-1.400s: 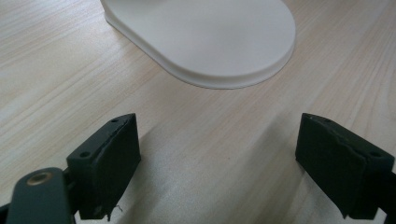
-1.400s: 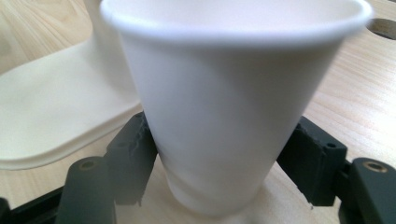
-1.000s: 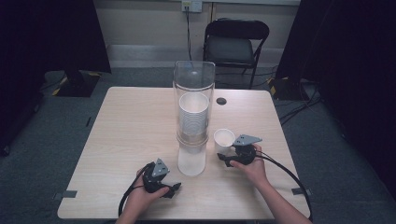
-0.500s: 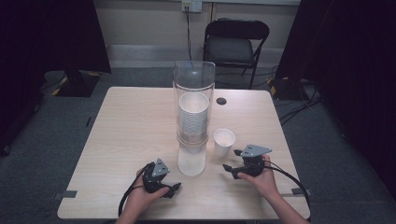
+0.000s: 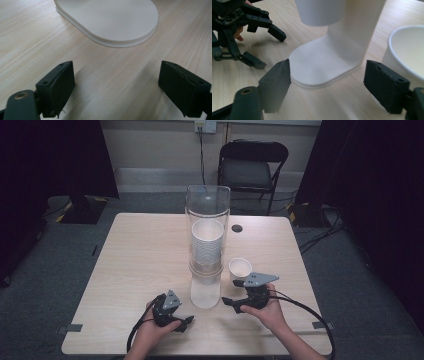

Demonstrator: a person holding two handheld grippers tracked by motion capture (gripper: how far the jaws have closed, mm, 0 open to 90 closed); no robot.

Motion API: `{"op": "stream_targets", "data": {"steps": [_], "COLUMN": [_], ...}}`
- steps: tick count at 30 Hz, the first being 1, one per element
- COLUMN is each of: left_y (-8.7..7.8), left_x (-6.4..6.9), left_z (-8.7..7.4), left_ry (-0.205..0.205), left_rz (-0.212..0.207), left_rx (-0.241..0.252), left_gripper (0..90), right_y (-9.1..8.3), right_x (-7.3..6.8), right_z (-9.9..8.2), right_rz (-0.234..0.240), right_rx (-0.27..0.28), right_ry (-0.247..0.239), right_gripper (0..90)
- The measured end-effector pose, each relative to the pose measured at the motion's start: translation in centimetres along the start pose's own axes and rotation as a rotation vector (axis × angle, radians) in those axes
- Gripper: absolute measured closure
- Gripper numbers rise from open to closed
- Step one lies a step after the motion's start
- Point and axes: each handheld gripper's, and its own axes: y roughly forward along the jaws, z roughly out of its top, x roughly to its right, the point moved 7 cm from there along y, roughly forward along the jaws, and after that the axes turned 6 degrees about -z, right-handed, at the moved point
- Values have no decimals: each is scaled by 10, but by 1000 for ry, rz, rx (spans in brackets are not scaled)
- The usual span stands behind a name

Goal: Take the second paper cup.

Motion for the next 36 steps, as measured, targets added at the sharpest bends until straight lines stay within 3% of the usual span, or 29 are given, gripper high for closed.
{"op": "stream_targets", "data": {"steps": [5,10,14,19,24,28,30,31,36], "left_y": [0,0,0,0,0,0,0,0,0], "left_x": [0,0,0,0,0,0,0,0,0], "left_z": [0,0,0,0,0,0,0,0,0], "left_ry": [0,0,0,0,-1,0,-1,0,0], "left_rz": [-1,-1,-1,0,-1,-1,-1,-1,-1], "left_rx": [0,-3,-3,-2,-2,-5,-4,-4,-4], "left_gripper": [132,132,132,131,132,132,131,131,131], "right_y": [13,25,38,45,49,51,54,54,55], "right_x": [-14,-18,-13,-12,-12,-12,-13,-14,-15], "right_z": [19,33,47,57,56,55,52,51,49], "right_rz": [38,18,-34,-23,-19,-23,-11,-32,-48], "right_rx": [28,49,87,122,130,137,141,145,142], "right_ry": [-10,-15,-38,-18,-11,-27,-11,-31,-31], "right_gripper": [199,195,206,236,317,337,346,356,365]}}
